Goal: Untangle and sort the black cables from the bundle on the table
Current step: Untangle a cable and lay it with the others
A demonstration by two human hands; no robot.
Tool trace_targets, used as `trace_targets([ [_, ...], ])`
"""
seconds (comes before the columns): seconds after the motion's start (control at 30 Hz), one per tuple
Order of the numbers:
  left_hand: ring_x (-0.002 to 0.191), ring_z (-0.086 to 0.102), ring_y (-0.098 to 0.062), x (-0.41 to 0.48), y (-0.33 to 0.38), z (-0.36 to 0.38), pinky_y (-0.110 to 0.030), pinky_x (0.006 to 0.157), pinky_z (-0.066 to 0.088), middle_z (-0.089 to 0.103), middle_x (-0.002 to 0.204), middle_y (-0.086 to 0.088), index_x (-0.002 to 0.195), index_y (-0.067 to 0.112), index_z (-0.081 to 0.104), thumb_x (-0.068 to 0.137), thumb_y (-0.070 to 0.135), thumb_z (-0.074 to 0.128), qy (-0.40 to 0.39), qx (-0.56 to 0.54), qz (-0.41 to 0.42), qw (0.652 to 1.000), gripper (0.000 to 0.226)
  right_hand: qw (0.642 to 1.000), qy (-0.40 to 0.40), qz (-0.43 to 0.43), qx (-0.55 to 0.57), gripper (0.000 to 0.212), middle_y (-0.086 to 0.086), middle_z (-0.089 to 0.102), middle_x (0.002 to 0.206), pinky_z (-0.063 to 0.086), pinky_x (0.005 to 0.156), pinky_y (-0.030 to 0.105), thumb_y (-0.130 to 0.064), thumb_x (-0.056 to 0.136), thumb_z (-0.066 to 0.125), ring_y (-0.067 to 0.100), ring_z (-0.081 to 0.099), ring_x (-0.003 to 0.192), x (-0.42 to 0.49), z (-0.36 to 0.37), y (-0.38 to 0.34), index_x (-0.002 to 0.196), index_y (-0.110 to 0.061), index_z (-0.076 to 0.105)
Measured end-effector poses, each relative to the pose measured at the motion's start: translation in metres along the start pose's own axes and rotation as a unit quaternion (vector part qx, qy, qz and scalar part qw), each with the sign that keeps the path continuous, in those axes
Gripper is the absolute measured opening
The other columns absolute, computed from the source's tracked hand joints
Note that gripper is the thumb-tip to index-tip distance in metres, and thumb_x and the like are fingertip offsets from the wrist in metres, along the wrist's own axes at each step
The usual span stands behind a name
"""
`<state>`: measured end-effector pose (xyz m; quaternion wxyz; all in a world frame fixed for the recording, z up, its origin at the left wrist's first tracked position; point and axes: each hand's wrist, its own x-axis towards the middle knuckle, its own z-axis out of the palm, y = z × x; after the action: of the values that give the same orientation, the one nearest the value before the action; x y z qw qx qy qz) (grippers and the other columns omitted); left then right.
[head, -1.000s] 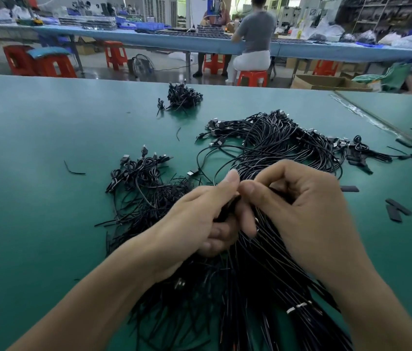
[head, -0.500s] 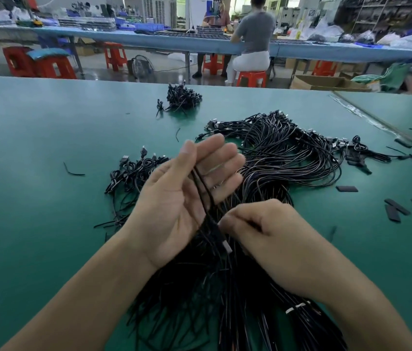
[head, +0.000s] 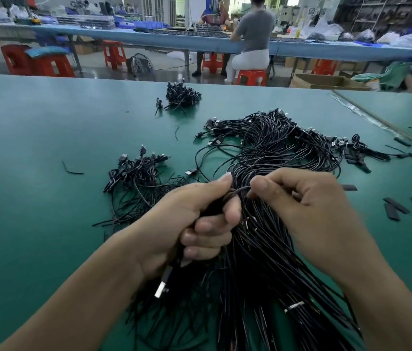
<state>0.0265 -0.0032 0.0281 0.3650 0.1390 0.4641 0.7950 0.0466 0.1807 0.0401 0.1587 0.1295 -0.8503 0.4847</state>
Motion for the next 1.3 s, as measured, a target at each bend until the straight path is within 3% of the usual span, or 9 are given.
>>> trace_targets([
  [0.13,0.034,0.035,0.000,0.003,0.002,0.001,-0.013,0.033,0.034,0.041,0.049,0.010,0.079,0.010,0.069,0.096,0.032,0.052,-0.017,-0.146,0.049,0.988,0.033,0.991,-0.110,0.054,-0.057,0.027,-0.008,0.039,0.046,0.030,0.044,0.025,-0.041,0.092,0.057,0.006,0.032,0.044,-0.003,0.007,-0.001,0.072,-0.030,0.071],
  [0.3,0.067,0.073,-0.013,0.015,-0.003,0.000,-0.024,0.059,0.060,0.074,0.080,-0.008,0.100,-0.004,0.073,0.090,0.027,0.052,0.177,-0.139,0.212,0.951,0.038,0.955,-0.263,0.069,-0.117,0.029,-0.002,0.056,0.060,0.045,0.051,0.035,-0.037,0.099,0.052,0.018,0.051,0.050,-0.011,0.020,-0.012,0.077,-0.021,0.061],
  [0.4,0.087,0.075,-0.020,0.016,-0.011,-0.004,-0.027,0.073,0.060,0.077,0.092,-0.012,0.103,0.001,0.068,0.102,0.021,0.043,0.254,0.065,0.246,0.933,0.032,0.963,-0.236,0.021,-0.128,0.029,-0.002,0.059,0.062,0.046,0.054,0.029,-0.037,0.098,0.054,0.015,0.056,0.056,-0.012,0.018,-0.016,0.076,-0.019,0.059],
  [0.57,0.045,0.057,-0.006,0.009,-0.018,0.005,-0.013,0.046,0.044,0.062,0.052,0.002,0.065,0.015,0.065,0.105,0.022,0.043,0.187,0.318,0.127,0.921,0.046,0.987,-0.100,-0.048,-0.117,0.013,-0.014,0.064,0.074,0.041,0.069,0.012,-0.041,0.082,0.072,0.001,0.061,0.079,-0.007,0.000,-0.010,0.075,-0.030,0.073],
  [0.8,0.037,0.023,-0.007,-0.003,-0.007,0.003,-0.019,0.039,0.029,0.027,0.045,0.010,0.053,0.024,0.050,0.090,0.072,0.040,0.076,0.216,-0.018,0.973,0.060,0.993,-0.103,-0.013,0.059,0.015,0.004,0.069,0.077,0.054,0.071,0.044,-0.035,0.079,0.073,0.026,0.063,0.072,-0.001,0.004,0.001,0.078,-0.025,0.062],
  [0.9,0.036,0.025,-0.006,-0.005,-0.006,0.003,-0.019,0.039,0.031,0.030,0.043,0.011,0.051,0.027,0.044,0.087,0.067,0.048,0.033,0.194,-0.028,0.980,0.054,0.970,-0.180,0.007,0.165,0.012,0.007,0.068,0.077,0.055,0.072,0.027,-0.026,0.079,0.072,0.013,0.064,0.073,0.001,-0.001,0.002,0.078,-0.022,0.061],
  [0.97,0.039,0.033,-0.007,-0.003,-0.009,0.003,-0.019,0.042,0.036,0.038,0.044,0.007,0.051,0.027,0.044,0.094,0.053,0.050,0.019,0.156,-0.001,0.988,0.050,0.963,-0.188,0.016,0.192,0.011,0.013,0.068,0.077,0.058,0.072,0.037,-0.023,0.078,0.075,0.019,0.065,0.073,0.001,-0.006,0.003,0.078,-0.022,0.064],
  [1.13,0.057,0.047,-0.012,0.005,-0.018,-0.001,-0.027,0.052,0.033,0.053,0.060,0.002,0.050,0.022,0.054,0.095,0.052,0.056,0.110,0.180,0.051,0.976,0.054,0.990,-0.123,-0.027,0.058,0.013,-0.005,0.071,0.072,0.058,0.061,0.037,-0.016,0.085,0.075,0.012,0.066,0.063,0.000,-0.002,0.005,0.080,-0.023,0.066],
  [1.3,0.090,0.074,-0.026,0.005,-0.022,0.004,-0.051,0.074,0.061,0.074,0.101,-0.015,0.106,0.007,0.073,0.091,0.055,0.058,0.048,0.084,0.032,0.995,0.053,0.998,-0.030,-0.043,0.018,0.010,-0.009,0.071,0.073,0.056,0.064,0.036,-0.021,0.085,0.073,0.011,0.067,0.068,-0.002,0.006,0.003,0.080,-0.027,0.066],
])
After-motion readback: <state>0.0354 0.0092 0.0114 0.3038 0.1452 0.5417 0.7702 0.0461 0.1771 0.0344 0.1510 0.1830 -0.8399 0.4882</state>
